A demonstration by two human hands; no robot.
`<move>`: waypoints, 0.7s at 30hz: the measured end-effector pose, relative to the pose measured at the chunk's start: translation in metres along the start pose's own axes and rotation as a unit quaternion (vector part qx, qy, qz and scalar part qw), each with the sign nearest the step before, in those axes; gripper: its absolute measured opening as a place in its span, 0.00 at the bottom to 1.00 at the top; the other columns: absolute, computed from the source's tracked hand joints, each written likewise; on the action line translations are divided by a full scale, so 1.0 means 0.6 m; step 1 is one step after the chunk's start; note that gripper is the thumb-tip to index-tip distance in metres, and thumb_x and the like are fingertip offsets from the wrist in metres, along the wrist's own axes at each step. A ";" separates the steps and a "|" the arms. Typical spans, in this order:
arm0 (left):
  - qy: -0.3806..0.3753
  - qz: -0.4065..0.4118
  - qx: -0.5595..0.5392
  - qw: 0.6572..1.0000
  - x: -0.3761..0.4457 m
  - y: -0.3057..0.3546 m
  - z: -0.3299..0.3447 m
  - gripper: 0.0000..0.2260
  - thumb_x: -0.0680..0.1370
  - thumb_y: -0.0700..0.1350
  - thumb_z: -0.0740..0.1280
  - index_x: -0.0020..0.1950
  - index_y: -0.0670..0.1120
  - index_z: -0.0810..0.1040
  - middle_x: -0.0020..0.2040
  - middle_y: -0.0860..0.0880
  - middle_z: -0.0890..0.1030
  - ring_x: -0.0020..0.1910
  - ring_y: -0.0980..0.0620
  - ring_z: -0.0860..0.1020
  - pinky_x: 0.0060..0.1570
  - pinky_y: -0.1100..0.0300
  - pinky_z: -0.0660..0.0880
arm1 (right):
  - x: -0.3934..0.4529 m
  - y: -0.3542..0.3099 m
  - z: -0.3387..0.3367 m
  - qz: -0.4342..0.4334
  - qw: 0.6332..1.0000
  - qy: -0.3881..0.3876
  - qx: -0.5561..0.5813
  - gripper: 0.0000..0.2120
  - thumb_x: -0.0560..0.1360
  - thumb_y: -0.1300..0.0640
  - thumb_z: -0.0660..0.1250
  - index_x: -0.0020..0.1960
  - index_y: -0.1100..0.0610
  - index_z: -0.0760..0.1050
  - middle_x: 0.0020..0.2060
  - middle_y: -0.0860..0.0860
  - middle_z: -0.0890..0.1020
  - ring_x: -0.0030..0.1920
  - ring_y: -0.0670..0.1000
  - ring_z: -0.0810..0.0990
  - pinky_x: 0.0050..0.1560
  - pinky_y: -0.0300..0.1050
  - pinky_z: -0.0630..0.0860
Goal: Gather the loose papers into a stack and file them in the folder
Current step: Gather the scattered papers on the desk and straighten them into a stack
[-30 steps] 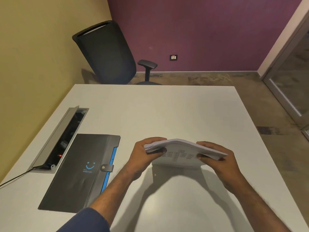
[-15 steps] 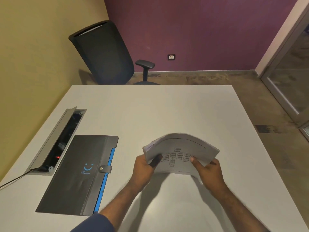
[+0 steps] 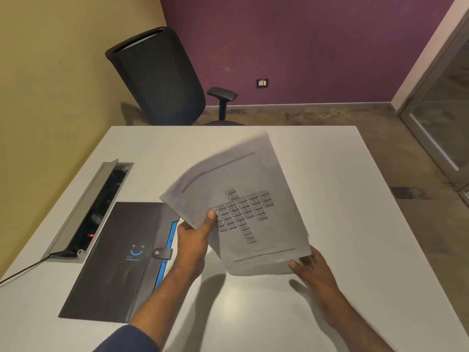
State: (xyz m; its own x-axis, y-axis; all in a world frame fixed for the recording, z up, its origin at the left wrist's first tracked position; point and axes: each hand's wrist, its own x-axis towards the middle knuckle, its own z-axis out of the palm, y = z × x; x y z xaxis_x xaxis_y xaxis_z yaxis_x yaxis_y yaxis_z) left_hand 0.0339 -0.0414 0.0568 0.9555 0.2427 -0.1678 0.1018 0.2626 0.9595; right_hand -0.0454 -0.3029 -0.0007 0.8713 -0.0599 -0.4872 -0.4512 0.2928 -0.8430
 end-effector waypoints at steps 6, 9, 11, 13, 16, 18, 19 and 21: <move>-0.008 -0.084 -0.129 0.988 -0.002 0.002 0.016 0.10 0.71 0.47 0.74 0.52 0.51 0.87 0.57 0.48 0.86 0.55 0.50 0.85 0.52 0.55 0.82 | 0.014 0.019 0.064 -0.069 0.988 -0.110 0.081 0.32 0.70 0.52 0.77 0.71 0.45 0.70 0.68 0.50 0.77 0.69 0.52 0.75 0.70 0.56 0.70; 0.005 -0.171 -0.161 0.972 -0.009 -0.010 0.016 0.08 0.74 0.45 0.72 0.49 0.46 0.88 0.55 0.44 0.87 0.53 0.48 0.86 0.48 0.54 0.83 | 0.017 -0.003 0.081 -0.056 0.982 -0.109 0.142 0.27 0.69 0.58 0.78 0.66 0.52 0.77 0.63 0.56 0.81 0.64 0.57 0.80 0.57 0.49 0.79; 0.029 -0.215 -0.170 0.961 -0.011 -0.024 0.011 0.08 0.77 0.42 0.71 0.50 0.41 0.87 0.53 0.42 0.87 0.50 0.46 0.86 0.44 0.53 0.84 | 0.017 -0.014 0.082 -0.047 0.987 -0.086 0.125 0.24 0.67 0.58 0.79 0.63 0.54 0.79 0.60 0.57 0.83 0.60 0.57 0.82 0.53 0.48 0.81; 0.044 -0.253 -0.159 0.953 -0.014 -0.040 0.004 0.08 0.78 0.40 0.70 0.54 0.39 0.84 0.53 0.41 0.87 0.51 0.44 0.86 0.49 0.50 0.83 | 0.019 -0.020 0.080 -0.048 0.995 -0.041 0.081 0.20 0.69 0.60 0.76 0.61 0.56 0.80 0.56 0.55 0.85 0.57 0.56 0.84 0.54 0.50 0.81; 0.033 -0.301 -0.134 0.944 -0.018 -0.063 -0.006 0.07 0.78 0.36 0.69 0.55 0.39 0.83 0.51 0.42 0.87 0.49 0.44 0.86 0.49 0.51 0.83 | 0.020 -0.026 0.069 -0.031 0.999 0.007 0.037 0.15 0.73 0.67 0.71 0.58 0.56 0.81 0.51 0.52 0.87 0.52 0.54 0.86 0.54 0.51 0.79; 0.032 -0.323 -0.129 0.937 -0.014 -0.073 -0.018 0.06 0.78 0.35 0.68 0.53 0.38 0.83 0.50 0.41 0.87 0.46 0.45 0.87 0.46 0.52 0.84 | 0.020 -0.032 0.053 -0.019 1.000 0.006 0.023 0.15 0.73 0.69 0.69 0.57 0.57 0.81 0.51 0.53 0.87 0.51 0.54 0.86 0.52 0.49 0.79; 0.036 -0.329 -0.122 0.936 -0.009 -0.073 -0.026 0.06 0.78 0.35 0.68 0.53 0.38 0.83 0.50 0.40 0.87 0.46 0.44 0.87 0.48 0.51 0.83 | 0.021 -0.036 0.042 -0.009 1.000 0.001 0.022 0.15 0.73 0.69 0.69 0.58 0.59 0.81 0.51 0.54 0.87 0.51 0.55 0.86 0.51 0.49 0.80; 0.031 -0.331 -0.109 0.937 0.005 -0.064 -0.051 0.05 0.79 0.35 0.67 0.52 0.37 0.82 0.49 0.39 0.86 0.43 0.45 0.86 0.45 0.51 0.83 | 0.021 -0.048 0.016 0.014 0.999 -0.029 0.028 0.17 0.73 0.70 0.68 0.60 0.61 0.79 0.54 0.57 0.86 0.53 0.56 0.85 0.50 0.48 0.81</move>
State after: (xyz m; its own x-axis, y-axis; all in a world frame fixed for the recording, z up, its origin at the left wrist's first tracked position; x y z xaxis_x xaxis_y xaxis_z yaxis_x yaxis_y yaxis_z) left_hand 0.0245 -0.0224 0.0125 0.6845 0.0115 -0.7289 0.6011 0.5569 0.5732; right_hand -0.0194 -0.3029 0.0196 0.8692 0.0039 -0.4945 -0.4648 0.3475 -0.8144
